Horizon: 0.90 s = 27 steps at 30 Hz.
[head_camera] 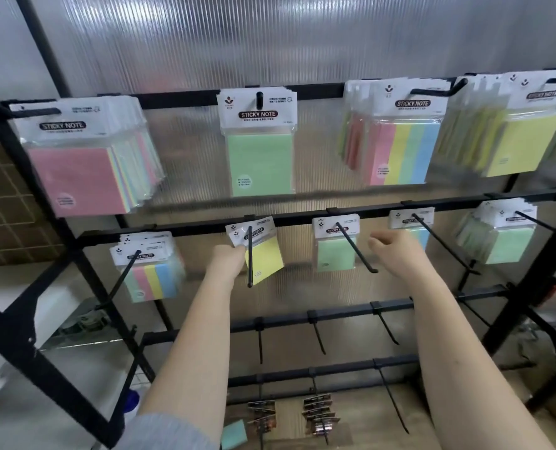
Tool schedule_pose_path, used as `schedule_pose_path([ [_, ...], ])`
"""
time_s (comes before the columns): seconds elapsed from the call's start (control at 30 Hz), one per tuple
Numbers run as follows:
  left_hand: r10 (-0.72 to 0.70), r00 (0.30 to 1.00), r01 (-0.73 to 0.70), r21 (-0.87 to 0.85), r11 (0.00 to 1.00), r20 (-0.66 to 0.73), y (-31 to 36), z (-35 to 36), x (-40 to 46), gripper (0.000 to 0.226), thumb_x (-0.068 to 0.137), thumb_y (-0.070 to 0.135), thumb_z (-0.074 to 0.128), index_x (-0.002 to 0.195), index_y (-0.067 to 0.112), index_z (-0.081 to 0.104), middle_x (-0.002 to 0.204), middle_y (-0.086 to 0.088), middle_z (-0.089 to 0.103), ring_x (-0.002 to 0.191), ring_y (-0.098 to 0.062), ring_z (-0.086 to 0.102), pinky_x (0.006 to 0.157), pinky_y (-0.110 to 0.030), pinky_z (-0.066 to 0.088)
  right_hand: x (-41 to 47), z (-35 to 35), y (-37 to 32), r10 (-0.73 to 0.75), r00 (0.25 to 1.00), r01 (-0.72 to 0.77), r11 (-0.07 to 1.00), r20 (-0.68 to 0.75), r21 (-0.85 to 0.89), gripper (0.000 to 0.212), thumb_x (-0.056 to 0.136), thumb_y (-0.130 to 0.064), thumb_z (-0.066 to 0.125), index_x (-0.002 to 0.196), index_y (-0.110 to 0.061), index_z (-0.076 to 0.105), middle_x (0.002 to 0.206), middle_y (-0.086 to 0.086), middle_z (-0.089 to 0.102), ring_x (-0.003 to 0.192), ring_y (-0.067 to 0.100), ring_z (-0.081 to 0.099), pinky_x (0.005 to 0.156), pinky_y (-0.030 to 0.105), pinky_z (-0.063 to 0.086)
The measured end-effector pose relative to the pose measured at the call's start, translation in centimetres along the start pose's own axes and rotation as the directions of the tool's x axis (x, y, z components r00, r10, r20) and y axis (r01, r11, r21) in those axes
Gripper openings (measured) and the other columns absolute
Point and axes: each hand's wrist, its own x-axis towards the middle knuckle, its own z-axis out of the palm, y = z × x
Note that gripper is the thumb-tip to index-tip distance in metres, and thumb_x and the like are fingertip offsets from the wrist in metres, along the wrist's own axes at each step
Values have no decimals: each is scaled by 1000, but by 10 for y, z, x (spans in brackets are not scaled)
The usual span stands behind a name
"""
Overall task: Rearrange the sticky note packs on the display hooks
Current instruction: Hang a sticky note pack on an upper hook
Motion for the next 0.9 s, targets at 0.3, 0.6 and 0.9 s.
schedule_pose_path([
  [0.3,115,992,-95,-282,955,54,-6,9,-11,28,101,29,41,88,13,60,80,-5,62,72,-18,55,63,-27,44,22,30,3,21,1000,-21,1000,-2,7,34,100,-21,41,124,-2,56,117,15,63,81,21,55,65,22,34],
  [0.6,208,968,-226,-137,964,-137,-14,0,-23,29,98,24,40,77,13,56,72,-2,54,64,-16,45,56,-26,30,35,40,8,-10,995,24,989,-98,143,33,97,-15,46,121,5,57,116,19,65,105,31,60,81,28,44],
  [0.9,203,974,-216,135,967,101,-4,-44,-45,29,96,30,44,85,14,66,85,-2,61,78,-19,51,69,-30,35,39,50,9,104,991,-77,958,-83,277,26,95,-23,54,85,0,62,79,11,58,80,25,54,63,26,34],
])
